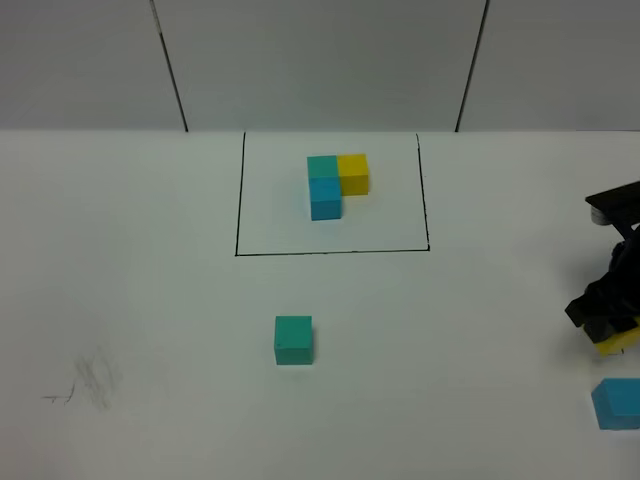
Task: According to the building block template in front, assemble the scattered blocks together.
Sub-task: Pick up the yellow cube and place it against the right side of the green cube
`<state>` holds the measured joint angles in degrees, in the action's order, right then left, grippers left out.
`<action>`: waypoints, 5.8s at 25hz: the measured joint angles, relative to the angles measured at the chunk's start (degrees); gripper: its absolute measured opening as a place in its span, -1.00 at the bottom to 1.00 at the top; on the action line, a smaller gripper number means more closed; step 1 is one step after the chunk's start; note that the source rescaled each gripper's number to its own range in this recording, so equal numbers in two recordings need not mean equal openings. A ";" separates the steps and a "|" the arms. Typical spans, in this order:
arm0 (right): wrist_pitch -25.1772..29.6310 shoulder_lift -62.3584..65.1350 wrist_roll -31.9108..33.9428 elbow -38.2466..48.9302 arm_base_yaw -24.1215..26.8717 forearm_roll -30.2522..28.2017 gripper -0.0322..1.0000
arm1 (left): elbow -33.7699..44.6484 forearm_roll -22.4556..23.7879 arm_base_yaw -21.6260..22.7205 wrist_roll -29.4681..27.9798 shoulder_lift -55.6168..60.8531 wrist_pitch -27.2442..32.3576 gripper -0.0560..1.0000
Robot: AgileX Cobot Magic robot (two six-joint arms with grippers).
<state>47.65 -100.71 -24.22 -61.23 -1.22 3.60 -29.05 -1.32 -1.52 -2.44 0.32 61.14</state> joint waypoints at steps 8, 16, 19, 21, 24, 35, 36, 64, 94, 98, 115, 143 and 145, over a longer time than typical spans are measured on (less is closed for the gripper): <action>1.78 8.92 -23.35 -2.86 -18.69 0.05 -0.54 | 0.00 0.00 0.00 0.00 0.00 0.00 0.23; 6.14 -0.57 -29.47 -14.13 -32.57 0.05 -0.55 | 0.00 0.00 0.00 -0.05 0.00 0.00 0.23; 10.56 -6.00 -30.25 -19.81 -34.70 -0.12 -0.55 | 0.00 0.00 0.00 -0.05 0.00 0.00 0.23; 12.93 -9.08 -30.15 -23.52 -35.64 -0.54 -0.55 | 0.00 0.00 0.00 0.00 0.00 0.00 0.23; 14.50 -12.74 -28.48 -26.85 -37.02 -1.42 -0.55 | 0.00 0.00 0.00 0.00 0.00 0.00 0.23; 10.99 -17.93 -22.85 -27.85 -38.95 -4.37 -0.55 | 0.00 0.00 0.00 0.00 0.00 0.00 0.23; 10.43 -18.23 -22.73 -27.85 -38.95 -4.37 -0.55 | 0.00 0.00 0.00 0.00 0.00 0.00 0.23; 7.66 -23.36 -24.31 -32.42 -40.54 -2.95 -0.55 | 0.00 0.00 0.00 0.00 0.00 0.00 0.23; 4.65 -27.35 -29.71 -32.42 -40.27 -2.90 -0.55 | 0.00 0.00 0.00 0.00 0.00 0.00 0.23; 4.72 -27.35 -31.10 -32.42 -39.64 -3.19 -0.55 | 0.06 0.00 0.00 0.00 0.00 0.00 0.23; 7.11 -27.78 -28.64 -32.59 -36.78 -3.00 -0.55 | 0.06 0.00 0.00 0.00 0.00 0.00 0.23; 0.20 11.73 29.37 -0.16 -16.70 -12.61 0.80 | 0.06 0.02 0.00 0.00 0.00 0.00 0.23; -2.39 17.55 31.67 5.61 -13.34 -13.52 0.80 | 0.06 0.02 0.00 0.00 0.00 0.00 0.23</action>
<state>45.26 -83.17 7.45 -55.62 -14.56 -9.92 -28.99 -1.30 -1.52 -2.44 0.32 61.14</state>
